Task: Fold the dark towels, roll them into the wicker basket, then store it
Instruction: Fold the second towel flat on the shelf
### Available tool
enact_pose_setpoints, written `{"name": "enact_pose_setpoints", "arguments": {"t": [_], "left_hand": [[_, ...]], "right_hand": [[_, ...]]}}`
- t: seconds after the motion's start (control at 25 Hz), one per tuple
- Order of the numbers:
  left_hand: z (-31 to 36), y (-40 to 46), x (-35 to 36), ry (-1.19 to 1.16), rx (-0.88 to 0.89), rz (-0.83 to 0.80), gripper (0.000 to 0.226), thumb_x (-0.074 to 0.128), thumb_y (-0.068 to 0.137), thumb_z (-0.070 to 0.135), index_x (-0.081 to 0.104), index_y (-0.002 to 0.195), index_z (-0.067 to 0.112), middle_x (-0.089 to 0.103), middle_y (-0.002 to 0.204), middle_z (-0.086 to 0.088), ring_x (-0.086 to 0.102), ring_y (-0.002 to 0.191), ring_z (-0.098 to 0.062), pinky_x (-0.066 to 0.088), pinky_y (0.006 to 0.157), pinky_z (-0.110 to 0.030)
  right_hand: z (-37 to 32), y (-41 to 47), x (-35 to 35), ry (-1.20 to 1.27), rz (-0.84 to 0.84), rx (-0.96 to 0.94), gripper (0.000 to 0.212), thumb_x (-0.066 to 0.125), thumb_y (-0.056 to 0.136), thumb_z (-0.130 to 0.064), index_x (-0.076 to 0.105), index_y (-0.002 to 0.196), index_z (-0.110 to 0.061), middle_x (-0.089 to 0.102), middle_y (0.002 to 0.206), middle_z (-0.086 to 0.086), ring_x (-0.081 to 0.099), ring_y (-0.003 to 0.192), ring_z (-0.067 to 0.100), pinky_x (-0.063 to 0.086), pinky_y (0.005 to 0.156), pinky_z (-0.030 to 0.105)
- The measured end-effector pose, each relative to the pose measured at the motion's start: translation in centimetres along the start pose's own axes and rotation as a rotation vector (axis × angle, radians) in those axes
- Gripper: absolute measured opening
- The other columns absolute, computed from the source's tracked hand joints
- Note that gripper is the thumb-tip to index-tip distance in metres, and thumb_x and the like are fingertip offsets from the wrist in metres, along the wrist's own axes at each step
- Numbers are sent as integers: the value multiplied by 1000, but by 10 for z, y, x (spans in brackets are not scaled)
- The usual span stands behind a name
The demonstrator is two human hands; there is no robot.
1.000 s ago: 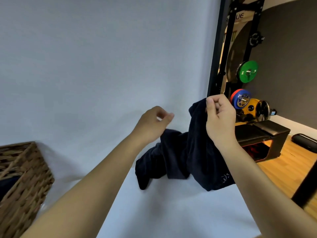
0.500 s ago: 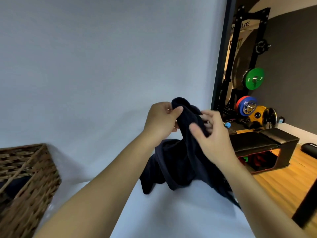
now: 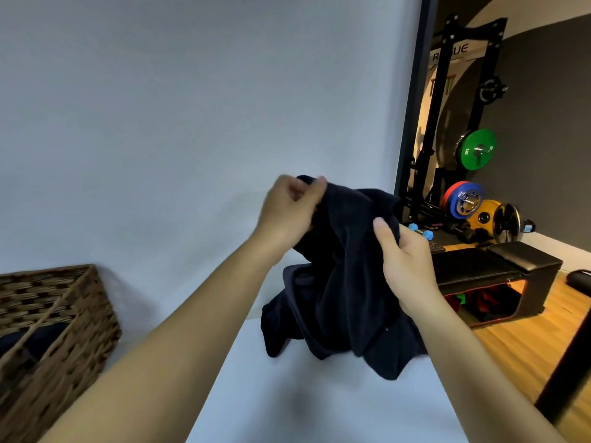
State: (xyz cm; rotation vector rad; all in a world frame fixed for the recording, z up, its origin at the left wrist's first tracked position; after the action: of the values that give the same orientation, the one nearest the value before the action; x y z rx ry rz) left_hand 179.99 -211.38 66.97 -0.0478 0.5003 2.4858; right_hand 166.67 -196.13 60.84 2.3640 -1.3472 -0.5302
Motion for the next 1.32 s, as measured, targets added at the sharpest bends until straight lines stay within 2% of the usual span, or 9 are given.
{"name": "enact_pose_setpoints", "arguments": {"t": [0.08,0.2,0.4,0.68,0.8,0.92,1.04,1.24,1.32], "left_hand": [[-22,-20,17,155,-111,-230,44,59,88,68,64,102,28,73,104,9,72,92,-10,61,83,-36],[-44,-43,26,179,-157,-361,21,56,100,47,62,109,29,73,106,9,74,87,-10,59,80,-28],[-31,-30,-18,-53,-212,-114,10,46,107,22,53,108,15,70,106,-9,70,83,-22,63,81,-42],[-1,-32,-96,255,28,204,13,60,99,33,54,94,22,61,81,4,53,66,-13,42,60,-26],[-17,-42,-119,354,20,251,20,59,98,42,58,101,22,63,92,9,62,78,-11,50,69,-28],[-72,-62,-120,166,-264,32,42,59,96,55,65,109,15,73,103,-2,73,88,-21,63,78,-39],[-139,-92,-128,312,-496,-106,32,64,98,37,64,111,8,71,100,-14,71,76,-20,64,78,-42],[-187,-116,-178,83,-611,139,21,49,107,21,61,108,4,68,108,-12,69,97,-28,62,81,-46],[-192,-118,-195,-62,-598,261,21,42,109,19,56,105,5,65,111,-11,65,100,-27,59,86,-47]], "right_hand": [[-2,1,11,-49,-63,45,57,46,103,-48,53,78,3,55,69,14,54,64,23,44,62,43],[-4,-2,24,-82,-115,40,54,41,104,-49,52,76,-4,53,70,9,52,66,22,42,63,44],[-27,8,17,-212,-3,-20,51,39,107,-40,41,62,-16,44,60,-2,42,58,14,31,57,35],[-70,4,59,-89,9,-167,55,58,99,-40,30,57,-18,27,49,-9,27,44,9,23,43,21],[-71,-9,115,-5,-242,-169,41,56,100,-39,48,64,-21,47,55,-15,43,51,6,33,50,20],[-39,-42,175,-133,-600,-177,19,59,98,-35,64,82,-28,66,76,-12,59,65,1,44,59,19],[10,-76,209,-335,-839,-160,10,67,93,-33,60,88,-27,65,84,-10,54,63,1,46,63,29],[39,-109,219,-562,-1116,-170,44,69,92,-41,49,130,-33,52,119,-20,53,110,4,43,102,33],[43,-98,214,-796,-1029,-301,28,59,98,-37,54,124,-28,55,118,-11,56,110,17,41,101,40]]}}
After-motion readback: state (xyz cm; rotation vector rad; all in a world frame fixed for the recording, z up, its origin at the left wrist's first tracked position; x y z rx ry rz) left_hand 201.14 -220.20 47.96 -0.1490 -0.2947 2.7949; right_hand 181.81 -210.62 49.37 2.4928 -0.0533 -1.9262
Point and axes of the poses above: each hand's wrist, its own y-axis towards the middle knuckle, its own x-axis out of the palm, z = x × y, the point moved 6 cm from there along y, towards the middle knuckle
